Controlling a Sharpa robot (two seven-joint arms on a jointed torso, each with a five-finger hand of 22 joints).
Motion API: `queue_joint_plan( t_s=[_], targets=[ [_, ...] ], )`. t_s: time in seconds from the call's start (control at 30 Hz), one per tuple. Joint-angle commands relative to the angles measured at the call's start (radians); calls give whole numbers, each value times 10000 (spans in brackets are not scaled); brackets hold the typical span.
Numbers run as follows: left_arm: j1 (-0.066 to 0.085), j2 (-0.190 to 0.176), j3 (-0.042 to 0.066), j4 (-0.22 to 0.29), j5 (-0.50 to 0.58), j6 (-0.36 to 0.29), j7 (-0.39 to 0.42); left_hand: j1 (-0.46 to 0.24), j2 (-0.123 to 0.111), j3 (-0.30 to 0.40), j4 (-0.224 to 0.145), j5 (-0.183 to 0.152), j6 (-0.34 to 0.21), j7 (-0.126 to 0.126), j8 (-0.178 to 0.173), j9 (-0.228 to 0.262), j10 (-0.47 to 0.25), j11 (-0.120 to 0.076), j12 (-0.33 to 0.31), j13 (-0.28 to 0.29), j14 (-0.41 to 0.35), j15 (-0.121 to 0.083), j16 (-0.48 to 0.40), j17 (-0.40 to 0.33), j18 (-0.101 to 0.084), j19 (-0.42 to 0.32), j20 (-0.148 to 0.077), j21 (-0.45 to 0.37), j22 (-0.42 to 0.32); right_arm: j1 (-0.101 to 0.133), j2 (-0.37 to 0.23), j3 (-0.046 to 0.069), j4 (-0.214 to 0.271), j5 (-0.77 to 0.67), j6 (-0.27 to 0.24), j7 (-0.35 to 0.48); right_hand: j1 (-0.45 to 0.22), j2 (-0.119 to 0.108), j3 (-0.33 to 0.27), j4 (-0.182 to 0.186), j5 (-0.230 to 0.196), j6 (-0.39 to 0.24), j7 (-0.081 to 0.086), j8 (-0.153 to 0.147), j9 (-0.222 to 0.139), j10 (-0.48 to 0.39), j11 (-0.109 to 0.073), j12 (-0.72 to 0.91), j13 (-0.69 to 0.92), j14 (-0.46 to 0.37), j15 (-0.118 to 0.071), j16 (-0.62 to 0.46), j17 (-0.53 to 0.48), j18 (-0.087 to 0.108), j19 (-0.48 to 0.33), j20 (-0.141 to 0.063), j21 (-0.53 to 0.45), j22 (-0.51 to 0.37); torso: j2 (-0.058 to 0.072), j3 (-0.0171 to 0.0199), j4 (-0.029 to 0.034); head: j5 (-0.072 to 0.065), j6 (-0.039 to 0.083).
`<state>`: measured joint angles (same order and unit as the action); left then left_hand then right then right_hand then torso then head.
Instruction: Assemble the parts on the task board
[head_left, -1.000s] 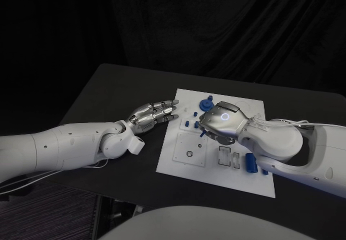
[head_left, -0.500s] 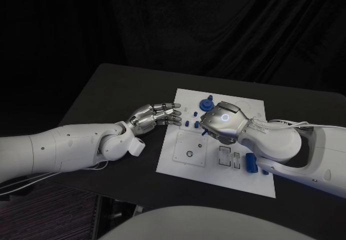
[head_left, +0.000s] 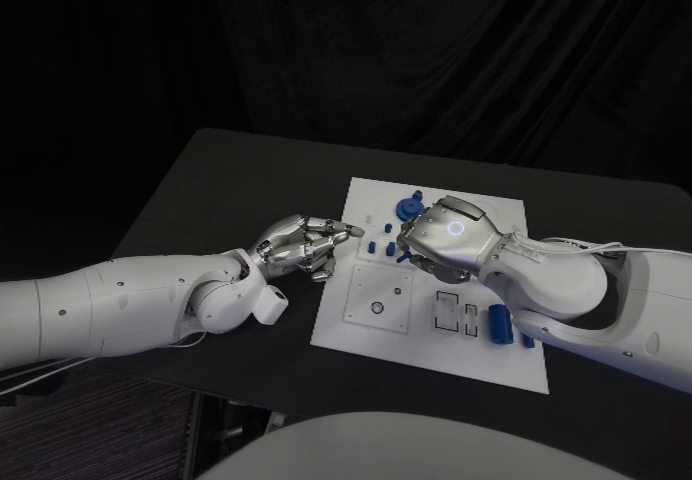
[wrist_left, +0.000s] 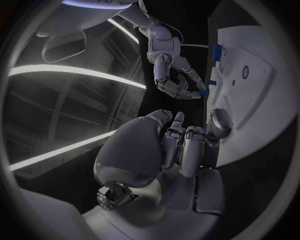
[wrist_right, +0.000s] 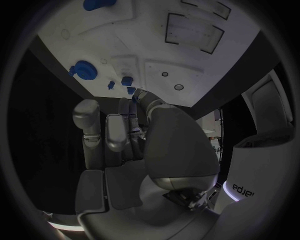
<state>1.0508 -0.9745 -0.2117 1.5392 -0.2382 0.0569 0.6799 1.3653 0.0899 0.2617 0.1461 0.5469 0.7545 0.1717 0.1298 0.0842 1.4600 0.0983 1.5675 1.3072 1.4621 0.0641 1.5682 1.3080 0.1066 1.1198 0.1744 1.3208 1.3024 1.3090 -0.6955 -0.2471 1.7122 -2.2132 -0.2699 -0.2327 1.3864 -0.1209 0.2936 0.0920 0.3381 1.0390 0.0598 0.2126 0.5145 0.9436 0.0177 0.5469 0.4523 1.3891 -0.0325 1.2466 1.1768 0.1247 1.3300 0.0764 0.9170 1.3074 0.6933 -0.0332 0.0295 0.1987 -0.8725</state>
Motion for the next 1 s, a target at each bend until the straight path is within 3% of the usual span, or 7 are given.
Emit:
queue_joint_plan(
  t_s=[0.03,0.07,0.13,0.27,0.5,1.0],
  targets=[
    [-8,184,9,32,-481,31,64,-104,-5,188,81,-59,129,-22,91,38,1108,-33,33,2636,1087,-32,26,2628,-245,843,-36,567,1001,-35,5,6,-57,556,-655,-40,-84,27,8,-10,-51,62,-8,-8,5,69,-8,21,25,115,-12,95,63,-131,125,-14,133,1174,-10,17,-11,-16,-2],
    [-8,250,9,20,-495,146,-111,-211,-26,239,171,-127,222,7,147,69,1108,-32,33,2636,1087,-80,26,2628,-349,1359,-34,866,1238,-38,10,6,-76,610,-698,-16,-82,26,11,-13,-48,68,-9,-8,11,75,-9,22,33,129,-17,109,77,-137,146,-19,174,1184,-8,15,-14,-20,-2],
    [-8,369,9,-13,-512,350,-385,-284,-52,256,239,-204,233,23,155,77,1108,-16,33,2636,1087,-76,26,2628,-375,1523,-49,959,1312,-45,13,6,-96,701,-756,20,-83,23,12,-14,-46,72,-8,-10,15,83,-11,24,42,140,-23,116,83,-139,158,-23,189,1187,-1,4,-10,-13,-2],
    [-8,593,9,-108,-568,697,-792,-394,-85,290,364,-381,99,37,77,54,1108,-8,33,2636,1087,-74,26,2628,-377,1561,-51,983,1331,-54,19,6,-114,997,-841,90,-93,8,9,-13,-44,64,-4,-22,22,83,-11,20,56,161,-36,132,96,-149,193,-31,253,1201,-7,-2,12,-10,-2],
    [-8,846,9,-244,-685,1088,-1183,-500,-88,314,486,-547,-36,62,-12,29,1108,7,33,2636,1087,-65,26,2628,-376,1573,-48,985,1340,-74,7,6,-101,1445,-977,258,-136,-19,11,11,38,35,1,-61,33,73,-4,-4,88,195,-79,148,109,-154,234,-54,294,1208,-10,-10,-13,-20,-2],
    [-8,1029,9,-429,-714,1325,-1388,-567,-101,312,556,-657,22,84,9,48,1108,34,33,2636,1087,-43,26,2628,-349,1448,-34,914,1286,-81,-2,7,-93,2351,-1180,767,-118,-16,54,7,162,3,21,-104,48,72,8,-22,131,218,-140,157,119,-170,290,-83,396,1230,5,1,2,-54,-2]
  ],
)
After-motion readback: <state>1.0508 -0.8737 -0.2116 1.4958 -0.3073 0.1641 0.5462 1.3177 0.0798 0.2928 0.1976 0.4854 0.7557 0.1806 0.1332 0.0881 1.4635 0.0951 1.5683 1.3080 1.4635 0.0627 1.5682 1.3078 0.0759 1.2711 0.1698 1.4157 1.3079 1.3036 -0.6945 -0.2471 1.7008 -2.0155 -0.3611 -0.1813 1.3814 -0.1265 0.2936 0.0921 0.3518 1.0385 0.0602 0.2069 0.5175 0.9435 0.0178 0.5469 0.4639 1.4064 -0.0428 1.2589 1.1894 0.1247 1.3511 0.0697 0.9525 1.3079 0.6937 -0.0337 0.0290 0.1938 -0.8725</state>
